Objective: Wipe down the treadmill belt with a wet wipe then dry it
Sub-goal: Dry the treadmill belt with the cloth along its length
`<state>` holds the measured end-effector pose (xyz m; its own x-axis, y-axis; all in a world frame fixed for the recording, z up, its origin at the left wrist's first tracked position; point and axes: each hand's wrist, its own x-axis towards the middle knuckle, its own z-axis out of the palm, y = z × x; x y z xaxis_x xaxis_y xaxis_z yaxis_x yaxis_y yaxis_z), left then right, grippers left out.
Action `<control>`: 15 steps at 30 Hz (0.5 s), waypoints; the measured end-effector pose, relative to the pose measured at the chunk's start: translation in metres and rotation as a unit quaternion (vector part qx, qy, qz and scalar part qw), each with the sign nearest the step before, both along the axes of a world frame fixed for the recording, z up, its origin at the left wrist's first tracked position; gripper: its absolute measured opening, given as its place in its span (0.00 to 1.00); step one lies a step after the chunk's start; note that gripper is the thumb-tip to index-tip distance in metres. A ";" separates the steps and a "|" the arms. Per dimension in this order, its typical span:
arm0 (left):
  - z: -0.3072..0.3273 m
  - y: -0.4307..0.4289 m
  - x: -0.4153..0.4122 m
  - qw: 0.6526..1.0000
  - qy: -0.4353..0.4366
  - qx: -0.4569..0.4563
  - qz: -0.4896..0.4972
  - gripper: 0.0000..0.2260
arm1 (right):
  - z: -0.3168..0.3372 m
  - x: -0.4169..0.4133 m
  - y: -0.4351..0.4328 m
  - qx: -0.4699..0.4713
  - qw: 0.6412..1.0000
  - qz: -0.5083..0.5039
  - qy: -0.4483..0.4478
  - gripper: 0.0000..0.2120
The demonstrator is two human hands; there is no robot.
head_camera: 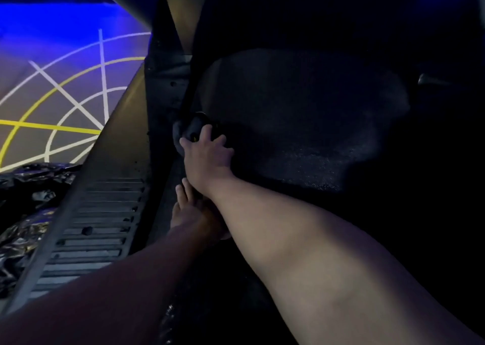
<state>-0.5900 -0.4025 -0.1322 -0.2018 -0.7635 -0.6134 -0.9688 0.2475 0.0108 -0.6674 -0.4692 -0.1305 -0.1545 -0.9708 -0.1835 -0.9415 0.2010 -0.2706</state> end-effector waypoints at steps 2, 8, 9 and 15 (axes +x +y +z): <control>0.003 0.001 -0.008 0.999 0.014 0.033 0.005 0.50 | -0.002 -0.012 0.007 0.002 1.000 -0.012 -0.011 0.19; -0.008 -0.003 -0.011 1.000 -0.005 0.016 0.026 0.52 | -0.005 -0.020 0.015 0.005 0.999 -0.050 -0.014 0.18; -0.008 -0.001 -0.013 1.000 -0.008 0.008 0.026 0.53 | -0.005 -0.022 0.017 0.007 0.998 -0.057 -0.012 0.18; -0.001 0.013 -0.028 0.988 0.032 -0.076 -0.133 0.44 | -0.006 -0.066 0.044 0.021 0.993 -0.113 -0.008 0.21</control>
